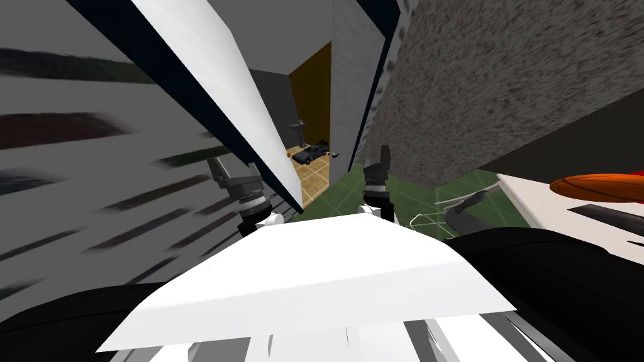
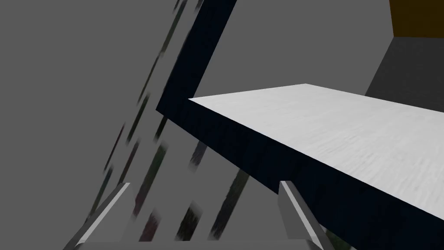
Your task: Push the door open
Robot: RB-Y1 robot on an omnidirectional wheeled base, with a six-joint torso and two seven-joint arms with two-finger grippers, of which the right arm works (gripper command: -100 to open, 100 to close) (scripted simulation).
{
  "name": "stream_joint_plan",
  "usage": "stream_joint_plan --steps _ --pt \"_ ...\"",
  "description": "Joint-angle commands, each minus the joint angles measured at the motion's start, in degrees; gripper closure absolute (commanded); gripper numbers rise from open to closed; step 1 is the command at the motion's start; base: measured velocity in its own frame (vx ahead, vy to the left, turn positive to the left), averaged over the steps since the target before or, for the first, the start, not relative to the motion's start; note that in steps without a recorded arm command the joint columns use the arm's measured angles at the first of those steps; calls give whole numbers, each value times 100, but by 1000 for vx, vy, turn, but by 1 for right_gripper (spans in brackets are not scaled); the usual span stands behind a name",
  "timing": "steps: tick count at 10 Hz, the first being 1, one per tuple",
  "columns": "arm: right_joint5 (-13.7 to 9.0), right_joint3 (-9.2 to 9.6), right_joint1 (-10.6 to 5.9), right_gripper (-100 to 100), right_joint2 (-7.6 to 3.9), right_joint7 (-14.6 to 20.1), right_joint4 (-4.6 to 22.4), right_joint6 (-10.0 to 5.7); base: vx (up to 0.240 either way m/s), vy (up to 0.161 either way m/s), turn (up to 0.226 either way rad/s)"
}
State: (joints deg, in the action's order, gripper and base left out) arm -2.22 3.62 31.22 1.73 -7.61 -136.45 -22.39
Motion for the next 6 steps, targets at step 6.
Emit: stream_joint_plan --steps 6 --pt "-47 121 -289 -100 -212 97 791 -188 108 -78 64"
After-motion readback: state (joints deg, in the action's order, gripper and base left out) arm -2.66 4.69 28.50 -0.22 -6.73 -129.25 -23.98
